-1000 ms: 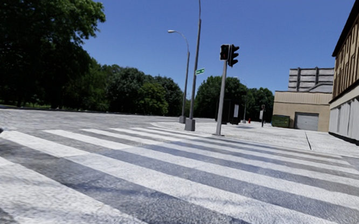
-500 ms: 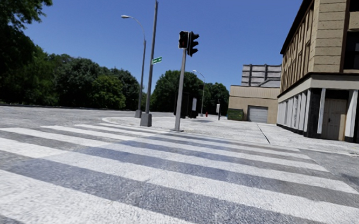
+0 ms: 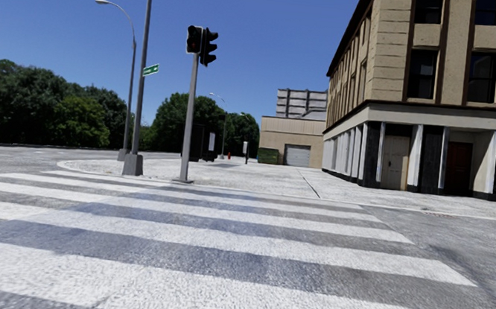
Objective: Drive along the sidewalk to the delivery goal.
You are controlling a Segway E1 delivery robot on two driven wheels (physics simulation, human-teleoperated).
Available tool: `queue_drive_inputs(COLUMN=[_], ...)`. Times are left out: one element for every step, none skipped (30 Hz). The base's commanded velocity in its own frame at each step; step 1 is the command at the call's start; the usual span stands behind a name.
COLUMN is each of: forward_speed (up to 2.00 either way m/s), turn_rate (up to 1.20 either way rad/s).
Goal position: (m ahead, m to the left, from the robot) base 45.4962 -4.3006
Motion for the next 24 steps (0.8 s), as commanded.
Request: queue_drive_inputs(forward_speed=[1.41,1.41,1.41,1.41,1.41,1.50,2.00,2.00,2.00,2.00,2.00,2.00,2.00,2.00,2.00,2.00,2.00,2.00,2.00,2.00,2.00,2.00,2.00,2.00], turn_rate=[-0.53,-0.35,-0.16,-0.16,0.00,0.00,0.00,0.00,0.00,0.00,0.00,0.00,0.00,0.00,0.00,0.00,0.00,0.00,0.00,0.00,0.00,0.00,0.00,0.00])
